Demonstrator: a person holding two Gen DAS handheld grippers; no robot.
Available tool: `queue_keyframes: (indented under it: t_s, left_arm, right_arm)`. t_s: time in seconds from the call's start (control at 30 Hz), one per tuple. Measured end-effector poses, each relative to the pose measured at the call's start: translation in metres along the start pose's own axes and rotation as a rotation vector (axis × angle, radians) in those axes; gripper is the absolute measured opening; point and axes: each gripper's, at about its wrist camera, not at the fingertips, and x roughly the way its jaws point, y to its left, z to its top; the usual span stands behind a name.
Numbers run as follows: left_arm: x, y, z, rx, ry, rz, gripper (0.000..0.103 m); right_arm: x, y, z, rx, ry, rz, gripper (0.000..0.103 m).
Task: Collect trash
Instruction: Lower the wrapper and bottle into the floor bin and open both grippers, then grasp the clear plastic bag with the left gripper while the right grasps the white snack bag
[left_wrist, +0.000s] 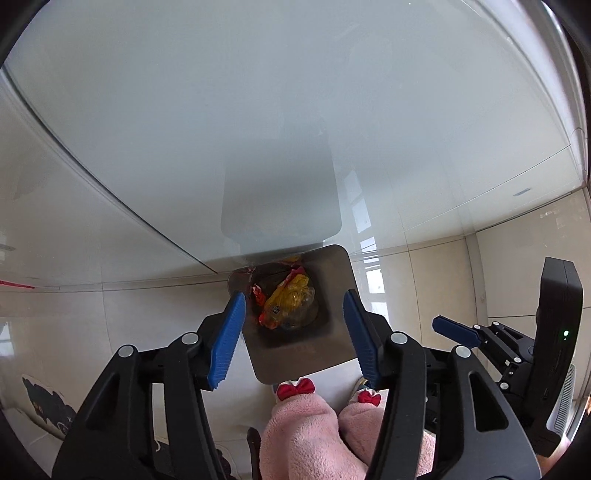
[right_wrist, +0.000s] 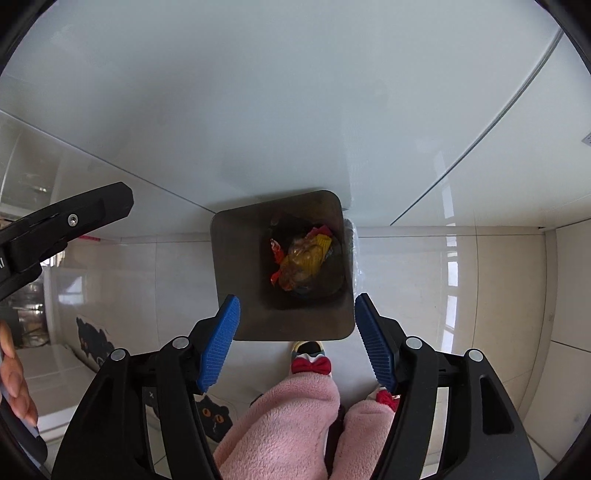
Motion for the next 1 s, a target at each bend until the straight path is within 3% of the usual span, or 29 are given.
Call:
queue_keyframes:
  t_s: [0.13,0.27,0.33,0.47,0.67,0.87,1.0]
  left_arm:
    - [-0.034,-0.008,-0.006,0.0,-0.035,0.021,0.069]
    - [-0.069,-0.016,-0.014,0.026,-0.065,0.064,0.077]
    - [-0.087,-0.022,-0.017,0.028,-0.081,0.066,0.081]
    - [-0.121,-0.025,-0.02,0.022,-0.124,0.067,0.085]
    - [-0.172,-0.035,-0.003,-0.001,-0.221,0.053,0.085]
    - [-0.217,-0.06,0.026,0.058,-0.328,0.053,0.086]
    - [-0.24,-0.07,0.052,0.071,-0.367,0.03,0.093]
  right_arm:
    - [-0.039,-0.007,-0.002,-0.019,-0.035,-0.028,0.069]
    - [-0.088,-0.011,-0.007,-0.043,-0.097,-0.045,0.082]
    - [-0.114,-0.013,-0.006,-0.042,-0.128,-0.028,0.082]
    - [-0.163,-0.023,0.0,-0.028,-0.196,-0.014,0.091]
    - [-0.221,-0.039,0.016,0.017,-0.286,0.011,0.091]
    - [-0.262,-0.053,0.042,0.072,-0.373,0.012,0.091]
    - [-0.287,-0.06,0.062,0.091,-0.436,0.004,0.091]
